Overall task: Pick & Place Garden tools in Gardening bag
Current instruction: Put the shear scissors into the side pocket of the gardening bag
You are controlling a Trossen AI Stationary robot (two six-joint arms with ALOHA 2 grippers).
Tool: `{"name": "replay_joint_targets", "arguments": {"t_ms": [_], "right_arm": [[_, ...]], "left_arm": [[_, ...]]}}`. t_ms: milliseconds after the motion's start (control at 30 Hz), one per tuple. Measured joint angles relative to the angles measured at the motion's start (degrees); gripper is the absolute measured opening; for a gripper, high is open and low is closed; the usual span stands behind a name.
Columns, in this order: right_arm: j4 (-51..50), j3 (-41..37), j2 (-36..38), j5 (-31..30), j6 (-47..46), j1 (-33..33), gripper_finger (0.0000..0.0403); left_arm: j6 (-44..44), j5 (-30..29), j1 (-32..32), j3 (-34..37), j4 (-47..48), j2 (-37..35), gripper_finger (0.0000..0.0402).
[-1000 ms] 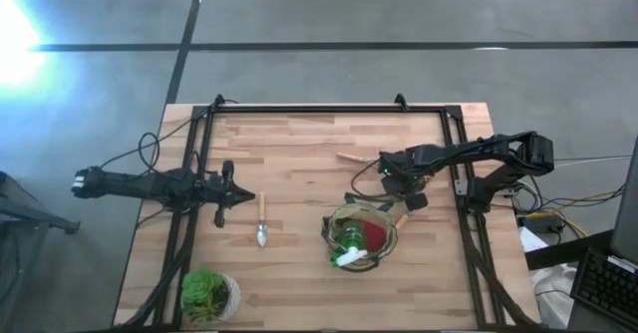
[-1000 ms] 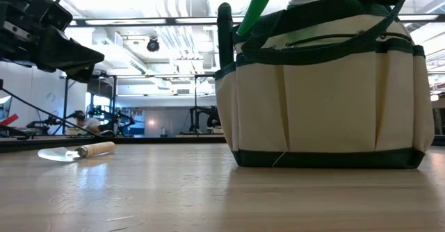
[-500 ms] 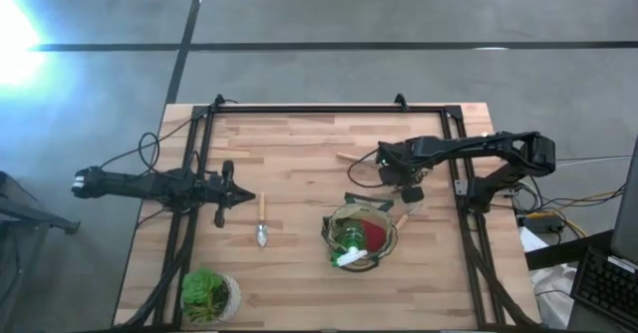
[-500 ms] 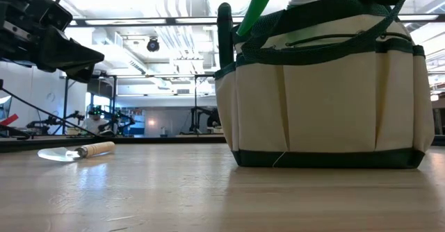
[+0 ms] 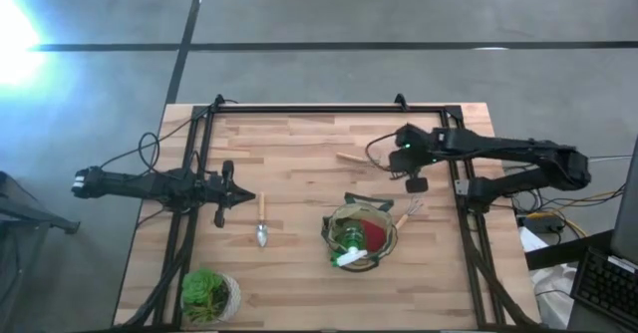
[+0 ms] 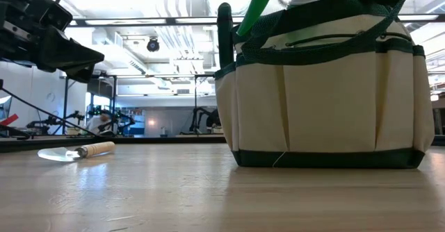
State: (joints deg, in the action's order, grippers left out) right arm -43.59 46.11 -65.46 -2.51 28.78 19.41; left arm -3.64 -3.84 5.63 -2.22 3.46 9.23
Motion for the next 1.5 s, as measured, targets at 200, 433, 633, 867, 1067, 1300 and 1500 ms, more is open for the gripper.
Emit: {"name": "replay_joint_targets", "arguments": {"t_ms": [200, 433, 633, 867, 1067, 1300, 1500], "right_arm": [[2.7, -0.1, 8.7, 0.1, -0.5, 0.1, 0.0017], [5.1, -0.5, 15.6, 0.1, -1.4, 0.1, 0.0017], [8.2, -0.6, 19.3, 0.2, -1.8, 0.1, 0.0017], [10.1, -0.8, 21.0, 3.7, -4.3, 0.1, 0.0017], [12.8, -0.9, 21.2, 9.0, -6.1, 0.0, 0.0018], [16.8, -0.9, 21.2, 15.6, -6.4, -0.1, 0.0018], [20.2, -1.0, 21.2, 17.9, -6.4, -0.1, 0.0018]], "left_arm": [[0.0, 0.0, 0.0, 0.0, 0.0, 0.0, 0.0023], [0.0, 0.0, 0.0, 0.0, 0.0, 0.0, 0.0023], [0.0, 0.0, 0.0, 0.0, 0.0, 0.0, 0.0023], [0.0, 0.0, 0.0, 0.0, 0.0, 0.0, 0.0023], [0.0, 0.0, 0.0, 0.0, 0.0, 0.0, 0.0023], [0.0, 0.0, 0.0, 0.0, 0.0, 0.0, 0.0023], [0.0, 0.0, 0.0, 0.0, 0.0, 0.0, 0.0023]]}}
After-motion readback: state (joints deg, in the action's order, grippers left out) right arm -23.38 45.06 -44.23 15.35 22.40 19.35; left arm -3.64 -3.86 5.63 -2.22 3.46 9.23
